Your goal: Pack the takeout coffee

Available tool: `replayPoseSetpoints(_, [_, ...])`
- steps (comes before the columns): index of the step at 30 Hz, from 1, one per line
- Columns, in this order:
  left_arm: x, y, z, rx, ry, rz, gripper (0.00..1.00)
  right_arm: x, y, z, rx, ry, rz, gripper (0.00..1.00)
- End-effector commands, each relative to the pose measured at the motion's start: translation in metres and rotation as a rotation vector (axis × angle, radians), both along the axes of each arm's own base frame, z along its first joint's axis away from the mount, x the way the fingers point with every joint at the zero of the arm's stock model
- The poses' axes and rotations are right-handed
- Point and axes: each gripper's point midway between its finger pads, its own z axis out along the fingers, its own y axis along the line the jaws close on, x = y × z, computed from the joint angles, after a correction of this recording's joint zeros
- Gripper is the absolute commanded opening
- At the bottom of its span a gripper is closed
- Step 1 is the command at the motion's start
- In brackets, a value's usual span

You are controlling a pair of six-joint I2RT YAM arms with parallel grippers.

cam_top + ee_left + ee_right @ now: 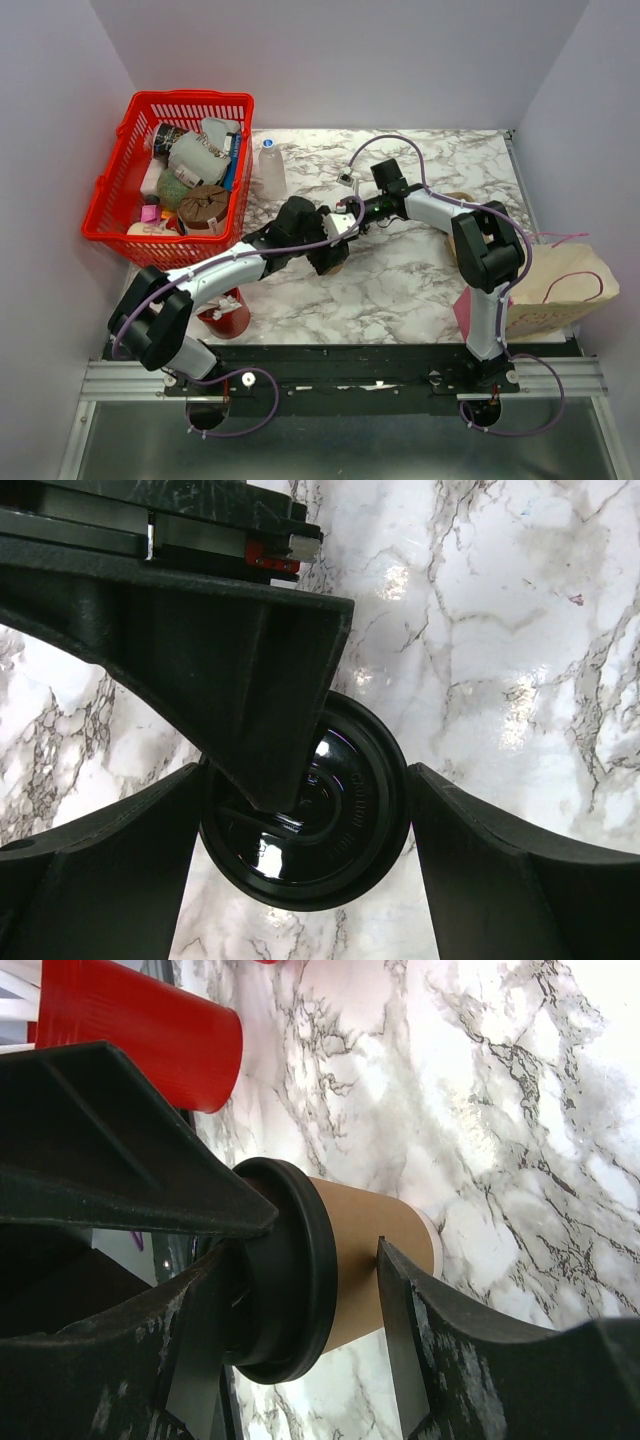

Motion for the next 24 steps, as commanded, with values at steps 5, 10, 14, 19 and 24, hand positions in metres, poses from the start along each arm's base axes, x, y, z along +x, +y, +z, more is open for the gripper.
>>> replayPoseSetpoints(5, [-0.011, 0.023, -0.047, 0.167, 0.007, 0.022, 0.85, -0.004, -0.004, -0.037, -0.095, 0.047, -0.020, 0.65])
replayPoseSetpoints(10, [-0.017, 0.011, -0.021, 0.069, 0.040, -0.013, 0.86, -0.001, -0.002, -0.019, -0.061, 0.005, -0.004, 0.67])
replayPoseSetpoints(14, [-0.020, -0.002, 0.011, -0.025, 0.096, -0.043, 0.90, 0.005, 0.000, 0.010, -0.020, -0.046, -0.004, 0.93])
replayPoseSetpoints(19, [-0.016, -0.011, 0.043, -0.092, 0.119, -0.066, 0.97, 0.008, -0.002, 0.031, 0.000, -0.068, -0.007, 1.00])
replayPoseSetpoints(24, [-0.010, -0.004, 0.057, -0.104, 0.117, -0.056, 0.97, 0.015, -0.006, 0.045, 0.032, -0.067, -0.008, 1.00])
